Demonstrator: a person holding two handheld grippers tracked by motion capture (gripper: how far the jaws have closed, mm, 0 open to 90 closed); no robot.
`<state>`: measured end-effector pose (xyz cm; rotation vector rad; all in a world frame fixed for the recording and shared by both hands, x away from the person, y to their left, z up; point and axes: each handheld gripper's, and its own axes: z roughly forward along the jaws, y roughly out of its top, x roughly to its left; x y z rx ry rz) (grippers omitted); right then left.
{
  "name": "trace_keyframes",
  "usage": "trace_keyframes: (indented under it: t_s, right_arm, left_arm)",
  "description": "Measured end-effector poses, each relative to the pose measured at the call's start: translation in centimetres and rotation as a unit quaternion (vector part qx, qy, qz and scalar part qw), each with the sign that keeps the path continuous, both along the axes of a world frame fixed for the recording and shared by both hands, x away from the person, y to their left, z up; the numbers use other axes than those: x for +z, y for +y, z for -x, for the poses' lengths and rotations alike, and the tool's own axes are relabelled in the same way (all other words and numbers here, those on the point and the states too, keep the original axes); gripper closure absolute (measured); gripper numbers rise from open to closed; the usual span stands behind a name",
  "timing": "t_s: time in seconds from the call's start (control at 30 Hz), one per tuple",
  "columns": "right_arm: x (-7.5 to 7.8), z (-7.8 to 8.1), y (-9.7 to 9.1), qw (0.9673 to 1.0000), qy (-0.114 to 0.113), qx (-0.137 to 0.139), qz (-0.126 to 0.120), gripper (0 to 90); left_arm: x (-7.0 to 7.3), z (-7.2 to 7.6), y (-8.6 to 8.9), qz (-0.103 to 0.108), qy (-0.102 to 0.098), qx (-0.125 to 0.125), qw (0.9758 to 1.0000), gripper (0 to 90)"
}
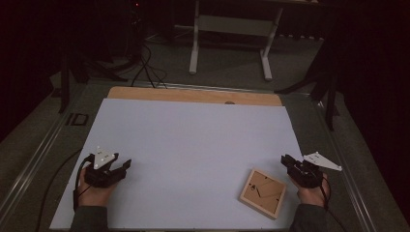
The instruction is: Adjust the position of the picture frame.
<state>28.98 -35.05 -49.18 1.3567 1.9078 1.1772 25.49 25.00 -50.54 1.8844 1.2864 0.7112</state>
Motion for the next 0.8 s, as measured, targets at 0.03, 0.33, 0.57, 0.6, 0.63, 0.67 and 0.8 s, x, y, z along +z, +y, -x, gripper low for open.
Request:
trace_keyframes:
  t_s: [0.03,0.33,0.57,0.6,0.63,0.67,0.8]
  right_arm:
    - [0.2,0.1,0.1,1.0000,-0.001,0.006,-0.001,79.9]
    - [0.6,1.1,1.2,0.9992,0.005,0.033,0.020,89.9]
    - [0.5,1.5,2.7,0.9980,0.001,0.056,0.030,89.9]
    - [0.5,1.5,2.9,0.9976,0.002,0.060,0.034,89.9]
    - [0.3,1.5,3.3,0.9972,0.007,0.065,0.036,89.9]
    - [0.3,1.5,3.5,0.9968,0.009,0.069,0.040,89.9]
    - [0.0,1.4,4.5,0.9954,0.017,0.078,0.053,90.0]
  left_arm:
    - [0.0,0.0,0.1,0.002,-0.001,0.002,1.0000,46.9]
    - [0.0,0.1,0.2,0.008,-0.004,0.010,0.9999,45.5]
    - [0.0,0.0,0.1,0.010,-0.007,0.009,0.9999,45.7]
    - [-0.1,-0.1,0.1,0.011,-0.006,0.008,0.9999,45.7]
    - [-0.1,-0.2,0.1,0.012,-0.005,0.009,0.9999,45.8]
    - [-0.2,-0.2,0.1,0.011,-0.005,0.009,0.9999,45.8]
    - [-0.1,-0.1,0.0,0.011,-0.009,0.007,0.9999,45.7]
